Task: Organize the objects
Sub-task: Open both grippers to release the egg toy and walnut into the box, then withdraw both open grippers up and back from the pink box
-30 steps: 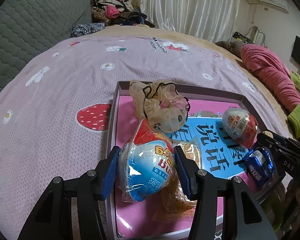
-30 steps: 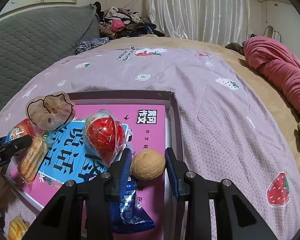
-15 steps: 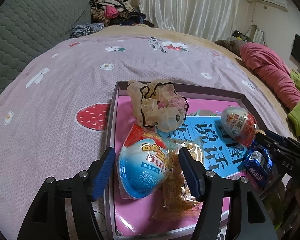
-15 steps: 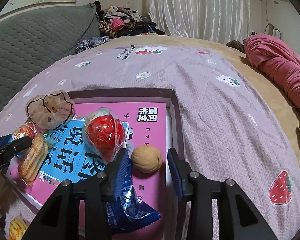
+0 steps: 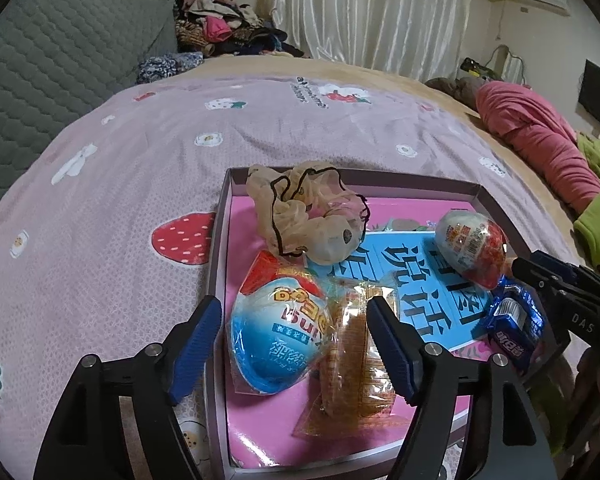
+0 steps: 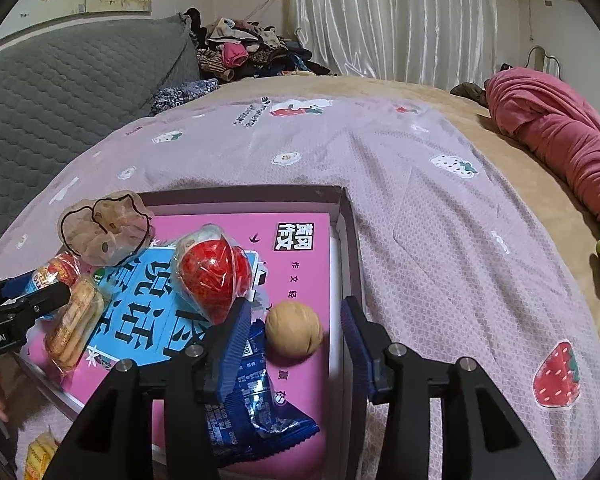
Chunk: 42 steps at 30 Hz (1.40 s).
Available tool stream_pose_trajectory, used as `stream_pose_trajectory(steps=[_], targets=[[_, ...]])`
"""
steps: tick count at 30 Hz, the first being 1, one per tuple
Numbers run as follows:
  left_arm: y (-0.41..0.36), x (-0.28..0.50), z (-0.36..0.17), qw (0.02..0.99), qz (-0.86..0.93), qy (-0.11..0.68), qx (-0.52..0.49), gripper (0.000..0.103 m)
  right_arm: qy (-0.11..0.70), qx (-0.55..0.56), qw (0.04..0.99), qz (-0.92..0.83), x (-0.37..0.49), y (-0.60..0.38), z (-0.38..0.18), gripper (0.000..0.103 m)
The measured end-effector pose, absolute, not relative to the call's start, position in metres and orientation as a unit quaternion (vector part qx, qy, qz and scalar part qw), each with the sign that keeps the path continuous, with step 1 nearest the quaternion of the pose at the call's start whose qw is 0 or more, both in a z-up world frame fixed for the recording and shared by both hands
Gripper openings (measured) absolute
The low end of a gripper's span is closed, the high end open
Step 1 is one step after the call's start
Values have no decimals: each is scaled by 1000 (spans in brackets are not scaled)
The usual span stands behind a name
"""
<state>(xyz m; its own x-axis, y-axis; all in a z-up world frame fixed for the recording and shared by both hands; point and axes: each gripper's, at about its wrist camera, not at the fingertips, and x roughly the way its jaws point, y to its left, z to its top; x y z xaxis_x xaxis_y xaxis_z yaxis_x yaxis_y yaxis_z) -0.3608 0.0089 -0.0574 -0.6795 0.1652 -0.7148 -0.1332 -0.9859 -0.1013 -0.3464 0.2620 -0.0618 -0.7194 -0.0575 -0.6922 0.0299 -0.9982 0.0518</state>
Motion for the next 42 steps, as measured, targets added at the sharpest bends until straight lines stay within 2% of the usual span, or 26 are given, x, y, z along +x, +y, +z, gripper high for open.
stream_pose_trajectory(steps=[10,16,18,21,24,28,42], targets=[[5,-353,-44,80,921,-24,-380,79,-21,366,26,-930,-342,262,-54,48],[4,-348,-37,80,923,-24,-377,79,-25,353,28,-935,-335,260,-41,61],[5,-346,-34,75,925,-16,-373,80,-28,342,28,-939,-331,260,-34,75],[4,-343,-29,77,927,-20,-368,80,-26,330,28,-943,-325,259,-26,78],[3,-338,-23,76,930,-19,-359,82,-23,322,30,-946,-322,256,-21,80],[4,-332,-14,79,933,-20,-349,103,-15,311,32,-950,-317,251,-13,82],[3,-288,33,80,950,-16,-302,103,-5,252,38,-967,-271,239,44,87]])
